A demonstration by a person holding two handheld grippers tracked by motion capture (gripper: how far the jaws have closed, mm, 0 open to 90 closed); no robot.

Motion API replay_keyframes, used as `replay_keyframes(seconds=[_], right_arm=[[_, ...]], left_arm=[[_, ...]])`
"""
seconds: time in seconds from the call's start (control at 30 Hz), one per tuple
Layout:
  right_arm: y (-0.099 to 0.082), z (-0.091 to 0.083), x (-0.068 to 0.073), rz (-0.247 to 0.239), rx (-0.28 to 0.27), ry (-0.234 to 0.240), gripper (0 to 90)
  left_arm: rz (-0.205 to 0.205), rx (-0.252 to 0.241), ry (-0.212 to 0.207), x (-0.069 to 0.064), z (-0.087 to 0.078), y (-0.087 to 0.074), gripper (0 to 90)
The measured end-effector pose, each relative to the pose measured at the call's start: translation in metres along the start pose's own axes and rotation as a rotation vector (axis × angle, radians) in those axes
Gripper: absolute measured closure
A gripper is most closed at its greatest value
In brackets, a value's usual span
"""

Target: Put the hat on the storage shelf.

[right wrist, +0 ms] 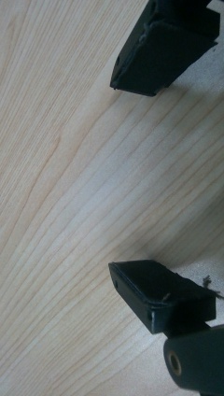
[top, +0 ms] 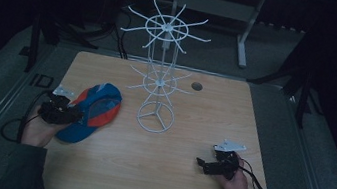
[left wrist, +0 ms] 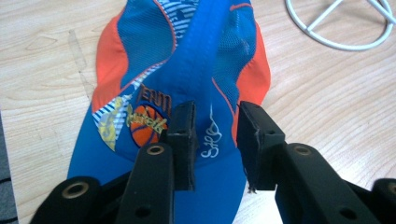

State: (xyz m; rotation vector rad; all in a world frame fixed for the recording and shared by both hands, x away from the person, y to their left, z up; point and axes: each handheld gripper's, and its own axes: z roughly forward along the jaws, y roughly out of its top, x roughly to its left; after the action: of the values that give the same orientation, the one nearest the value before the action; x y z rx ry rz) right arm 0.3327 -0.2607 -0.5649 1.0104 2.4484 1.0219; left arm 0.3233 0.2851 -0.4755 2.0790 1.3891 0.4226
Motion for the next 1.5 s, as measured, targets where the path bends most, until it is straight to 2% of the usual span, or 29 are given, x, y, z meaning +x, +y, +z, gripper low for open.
replay_keyframes(seconds=[0.17, 0.27, 0.47, 0.83, 1.23, 1.3, 1.5], right_arm=[[0.0, 0.0, 0.0, 0.001, 0.0, 0.0, 10.4], [0.0, 0.0, 0.0, 0.003, 0.0, -0.001, 10.4], [0.0, 0.0, 0.0, 0.003, 0.0, -0.001, 10.4], [0.0, 0.0, 0.0, 0.003, 0.0, -0.001, 10.4], [0.0, 0.0, 0.0, 0.003, 0.0, -0.001, 10.4], [0.0, 0.0, 0.0, 0.003, 0.0, -0.001, 10.4], [0.0, 0.0, 0.0, 0.003, 0.0, -0.001, 10.5]], left_arm=[[-0.01, -0.004, -0.003, 0.004, -0.001, 0.005, 66.3], [-0.024, -0.007, 0.005, 0.007, -0.001, 0.01, 64.0], [-0.02, 0.0, 0.029, 0.012, 0.001, 0.02, 61.8], [-0.035, 0.024, 0.046, 0.017, 0.017, 0.038, 53.9], [0.003, 0.032, 0.032, 0.009, 0.026, 0.056, 49.3], [0.015, 0.042, 0.029, 0.007, 0.03, 0.06, 48.8], [0.016, 0.076, 0.01, 0.006, 0.047, 0.067, 46.9]])
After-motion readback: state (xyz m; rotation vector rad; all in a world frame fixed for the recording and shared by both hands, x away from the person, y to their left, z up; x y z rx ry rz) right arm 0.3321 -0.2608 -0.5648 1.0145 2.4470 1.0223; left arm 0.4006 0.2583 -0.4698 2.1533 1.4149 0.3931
